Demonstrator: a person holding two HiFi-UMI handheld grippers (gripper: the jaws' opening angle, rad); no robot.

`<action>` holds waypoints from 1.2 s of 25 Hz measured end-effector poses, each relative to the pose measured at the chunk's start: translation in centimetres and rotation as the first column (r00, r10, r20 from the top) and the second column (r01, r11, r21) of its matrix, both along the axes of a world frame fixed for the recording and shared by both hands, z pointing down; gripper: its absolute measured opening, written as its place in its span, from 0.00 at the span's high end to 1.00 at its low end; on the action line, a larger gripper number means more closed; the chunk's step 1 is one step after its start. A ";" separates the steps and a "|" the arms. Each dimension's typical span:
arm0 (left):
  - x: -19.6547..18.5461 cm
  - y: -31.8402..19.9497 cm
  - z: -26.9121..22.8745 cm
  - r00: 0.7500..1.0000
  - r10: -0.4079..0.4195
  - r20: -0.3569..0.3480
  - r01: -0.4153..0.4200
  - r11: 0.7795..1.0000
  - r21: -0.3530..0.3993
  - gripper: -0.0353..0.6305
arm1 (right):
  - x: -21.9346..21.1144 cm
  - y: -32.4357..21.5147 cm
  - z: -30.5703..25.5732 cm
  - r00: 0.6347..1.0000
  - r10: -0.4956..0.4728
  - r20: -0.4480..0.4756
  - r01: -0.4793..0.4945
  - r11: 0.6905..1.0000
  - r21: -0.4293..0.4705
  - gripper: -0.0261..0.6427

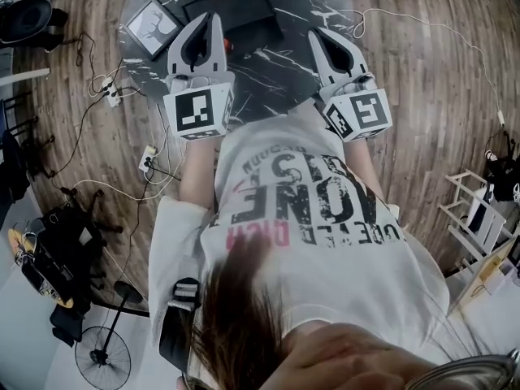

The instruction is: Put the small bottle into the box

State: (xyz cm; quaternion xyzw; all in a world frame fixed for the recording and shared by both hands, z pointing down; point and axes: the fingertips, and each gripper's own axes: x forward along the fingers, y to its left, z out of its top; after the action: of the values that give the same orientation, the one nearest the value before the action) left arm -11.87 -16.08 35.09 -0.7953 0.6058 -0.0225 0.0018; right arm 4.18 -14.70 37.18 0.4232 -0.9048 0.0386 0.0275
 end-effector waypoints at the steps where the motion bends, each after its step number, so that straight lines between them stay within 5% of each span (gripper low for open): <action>1: 0.2 0.1 -0.2 1.000 0.003 -0.004 -0.003 1.000 0.001 0.94 | 0.1 -0.1 0.0 1.000 -0.004 -0.004 0.004 1.000 0.000 0.96; 30: -0.1 4.5 -2.8 0.991 -0.132 -0.008 0.132 0.988 0.077 0.94 | 0.9 -1.2 -1.6 0.992 -0.126 0.030 0.125 0.992 0.023 0.96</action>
State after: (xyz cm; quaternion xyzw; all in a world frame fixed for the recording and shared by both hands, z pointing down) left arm -12.02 -11.57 32.31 -0.7528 0.6575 0.0021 0.0301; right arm 5.12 -15.87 35.63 0.3650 -0.9303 0.0340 0.0111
